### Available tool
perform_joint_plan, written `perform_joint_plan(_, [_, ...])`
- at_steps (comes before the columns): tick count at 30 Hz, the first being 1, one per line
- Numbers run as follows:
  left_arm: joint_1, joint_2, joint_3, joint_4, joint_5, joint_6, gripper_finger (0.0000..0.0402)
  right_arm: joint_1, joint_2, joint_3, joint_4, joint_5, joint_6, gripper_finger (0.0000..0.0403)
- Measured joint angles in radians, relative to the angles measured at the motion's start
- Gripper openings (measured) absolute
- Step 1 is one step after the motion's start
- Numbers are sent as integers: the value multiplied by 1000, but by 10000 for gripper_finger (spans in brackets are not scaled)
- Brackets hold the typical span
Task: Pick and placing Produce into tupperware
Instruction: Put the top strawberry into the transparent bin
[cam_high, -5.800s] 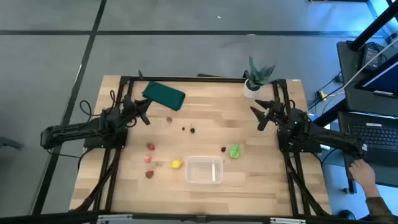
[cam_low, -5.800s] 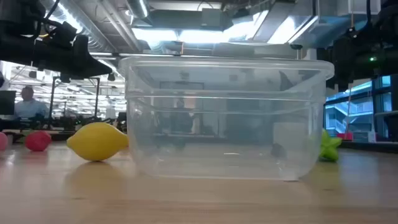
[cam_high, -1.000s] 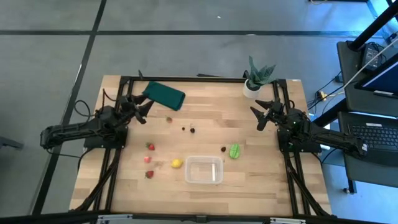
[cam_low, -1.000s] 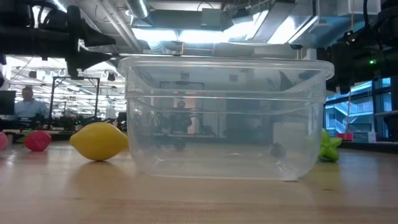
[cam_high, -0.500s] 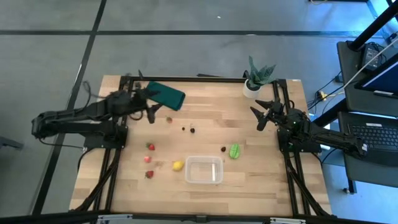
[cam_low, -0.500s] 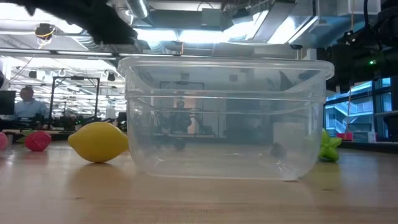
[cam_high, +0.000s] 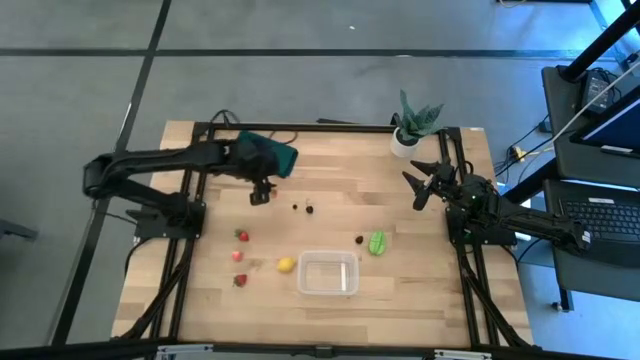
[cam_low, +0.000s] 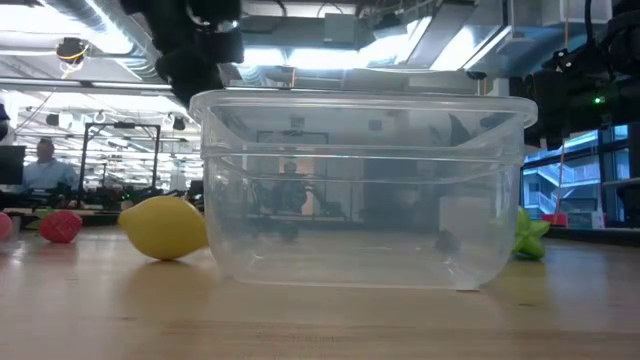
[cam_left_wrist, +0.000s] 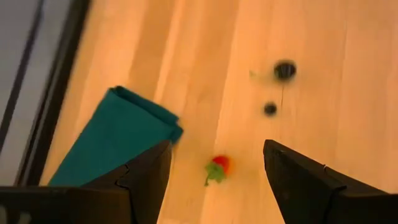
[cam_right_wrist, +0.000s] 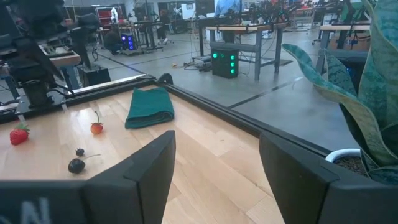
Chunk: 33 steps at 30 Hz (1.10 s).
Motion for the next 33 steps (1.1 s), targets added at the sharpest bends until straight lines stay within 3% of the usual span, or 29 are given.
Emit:
perform_joint_plan(10, [10,235,160,-203,15,196,247,0,0,0,0,0,6,234])
perform_joint_plan(16, [10,334,160,-198,15,275,247,0,0,0,-1,0,7,234])
perform_joint_plan(33, [18,576,160,-171,41,303,247,0,0,0,-20,0,1,234])
